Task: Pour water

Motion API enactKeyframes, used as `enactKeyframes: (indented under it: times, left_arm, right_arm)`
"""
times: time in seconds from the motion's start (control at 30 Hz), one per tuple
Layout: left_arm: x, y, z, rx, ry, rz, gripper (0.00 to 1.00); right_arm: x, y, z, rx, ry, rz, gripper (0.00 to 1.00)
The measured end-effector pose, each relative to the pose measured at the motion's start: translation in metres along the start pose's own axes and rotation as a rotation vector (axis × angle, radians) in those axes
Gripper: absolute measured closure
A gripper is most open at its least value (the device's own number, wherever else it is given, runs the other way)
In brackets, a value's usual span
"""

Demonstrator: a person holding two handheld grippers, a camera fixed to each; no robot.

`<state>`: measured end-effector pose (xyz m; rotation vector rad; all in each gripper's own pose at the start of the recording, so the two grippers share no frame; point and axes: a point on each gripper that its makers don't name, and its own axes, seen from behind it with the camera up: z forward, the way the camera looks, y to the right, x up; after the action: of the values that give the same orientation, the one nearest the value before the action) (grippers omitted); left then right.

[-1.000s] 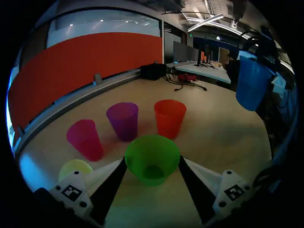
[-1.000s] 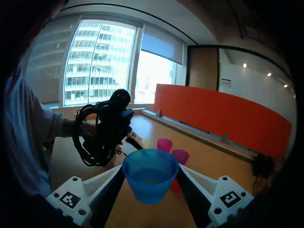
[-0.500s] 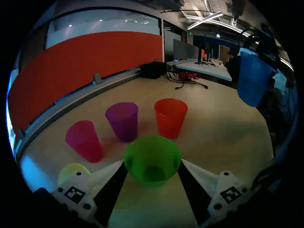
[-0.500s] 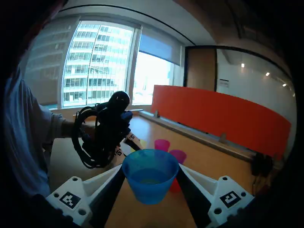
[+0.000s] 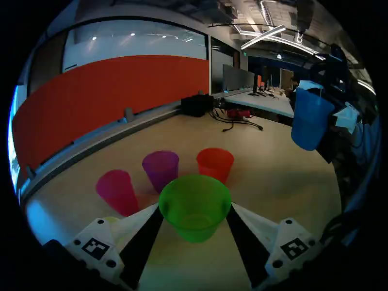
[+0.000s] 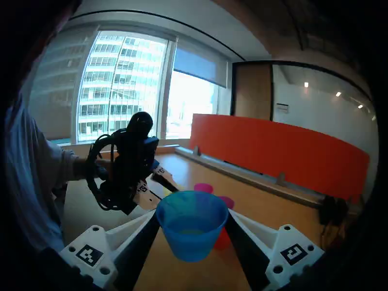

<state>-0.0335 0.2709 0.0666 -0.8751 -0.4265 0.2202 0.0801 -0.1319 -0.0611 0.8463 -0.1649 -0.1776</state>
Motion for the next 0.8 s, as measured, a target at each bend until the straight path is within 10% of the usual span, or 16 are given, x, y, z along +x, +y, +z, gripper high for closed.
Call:
enactKeyframes:
  times: [0.8]
  left_arm:
    - [0.088,-0.019,-0.122,0.125,0.254,0.011,0.14]
  right_arm:
    - [0.029,-0.006,0.007,0.004,0.029,-0.007,0.08]
